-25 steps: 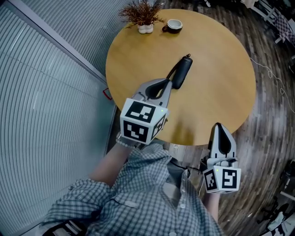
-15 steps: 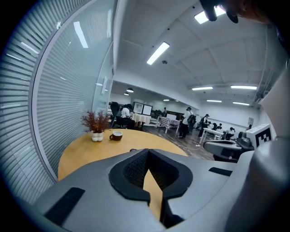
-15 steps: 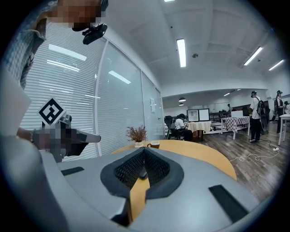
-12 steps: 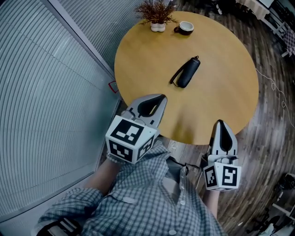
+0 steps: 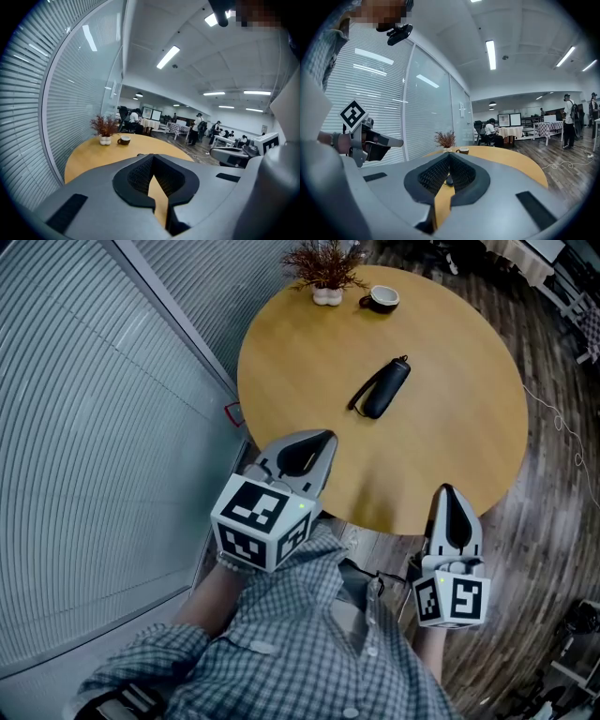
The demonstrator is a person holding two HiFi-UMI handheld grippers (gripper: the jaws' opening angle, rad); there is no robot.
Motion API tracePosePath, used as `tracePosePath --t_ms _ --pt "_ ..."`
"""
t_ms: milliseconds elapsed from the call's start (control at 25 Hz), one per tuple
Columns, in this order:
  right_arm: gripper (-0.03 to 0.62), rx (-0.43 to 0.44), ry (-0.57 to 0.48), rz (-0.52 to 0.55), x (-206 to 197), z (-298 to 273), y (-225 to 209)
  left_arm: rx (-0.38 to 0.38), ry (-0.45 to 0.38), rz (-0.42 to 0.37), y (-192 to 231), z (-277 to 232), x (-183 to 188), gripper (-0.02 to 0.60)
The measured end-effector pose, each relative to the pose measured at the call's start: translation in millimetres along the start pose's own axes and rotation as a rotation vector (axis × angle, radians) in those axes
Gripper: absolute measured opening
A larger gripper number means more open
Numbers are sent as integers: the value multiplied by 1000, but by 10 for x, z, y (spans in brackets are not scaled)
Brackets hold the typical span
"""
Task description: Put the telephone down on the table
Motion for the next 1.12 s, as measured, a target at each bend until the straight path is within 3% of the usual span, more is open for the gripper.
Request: tracePosePath --t_ms 520,1120 --pt "8 5 -1 -1 -18 -22 -15 -41 13 15 -91 -47 -16 8" --pt "8 70 5 19 -48 -131 161 12 7 28 59 100 -98 8"
Point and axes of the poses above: the fingertips, and each gripper's own axes: z backward along the fingers, y to its left, x out of its top, the point moved 2 cm from there along z, backward along the fingers, and after that the axes turned 5 degrees about x, right-handed, at the moved point
